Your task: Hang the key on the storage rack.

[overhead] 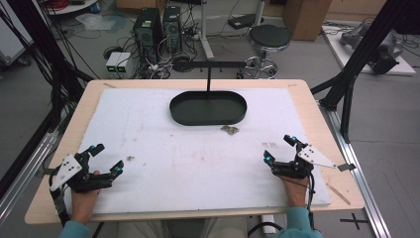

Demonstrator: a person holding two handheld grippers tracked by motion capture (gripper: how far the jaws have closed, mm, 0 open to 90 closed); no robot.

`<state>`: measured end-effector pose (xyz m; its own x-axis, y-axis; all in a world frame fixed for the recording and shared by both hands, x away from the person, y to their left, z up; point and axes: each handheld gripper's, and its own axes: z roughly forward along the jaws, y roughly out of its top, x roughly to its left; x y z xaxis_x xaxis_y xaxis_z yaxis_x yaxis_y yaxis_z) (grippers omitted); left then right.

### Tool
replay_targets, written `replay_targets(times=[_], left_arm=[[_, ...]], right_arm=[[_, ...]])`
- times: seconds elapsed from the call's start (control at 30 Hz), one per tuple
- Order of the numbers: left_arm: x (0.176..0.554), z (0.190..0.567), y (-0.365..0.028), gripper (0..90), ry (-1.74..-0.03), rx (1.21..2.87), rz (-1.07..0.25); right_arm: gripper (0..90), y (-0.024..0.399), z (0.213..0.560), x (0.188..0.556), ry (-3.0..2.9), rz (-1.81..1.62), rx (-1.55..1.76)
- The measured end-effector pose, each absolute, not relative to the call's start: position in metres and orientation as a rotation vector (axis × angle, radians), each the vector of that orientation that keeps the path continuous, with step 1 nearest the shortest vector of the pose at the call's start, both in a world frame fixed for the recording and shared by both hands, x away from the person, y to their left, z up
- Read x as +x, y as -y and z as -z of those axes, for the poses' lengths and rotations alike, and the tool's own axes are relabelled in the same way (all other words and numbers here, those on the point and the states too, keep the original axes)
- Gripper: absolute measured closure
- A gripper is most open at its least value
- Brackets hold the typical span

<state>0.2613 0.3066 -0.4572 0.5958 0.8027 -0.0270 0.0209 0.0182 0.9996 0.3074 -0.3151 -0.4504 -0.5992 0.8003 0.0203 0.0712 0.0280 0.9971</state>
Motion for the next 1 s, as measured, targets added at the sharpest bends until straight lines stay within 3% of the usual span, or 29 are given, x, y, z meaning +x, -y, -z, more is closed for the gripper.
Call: replay_targets(times=[0.8,1.0], left_arm=[[0.26,0.457,-0.307,6.5,-0.735,1.433,-0.707],[0.261,0.457,-0.307,6.5,-0.735,1.433,-0.705]], right_arm=[[1.0,0.316,0.45,0.308,-1.725,-1.637,0.897],[1.0,0.32,0.43,0.317,-1.757,-1.61,0.896]])
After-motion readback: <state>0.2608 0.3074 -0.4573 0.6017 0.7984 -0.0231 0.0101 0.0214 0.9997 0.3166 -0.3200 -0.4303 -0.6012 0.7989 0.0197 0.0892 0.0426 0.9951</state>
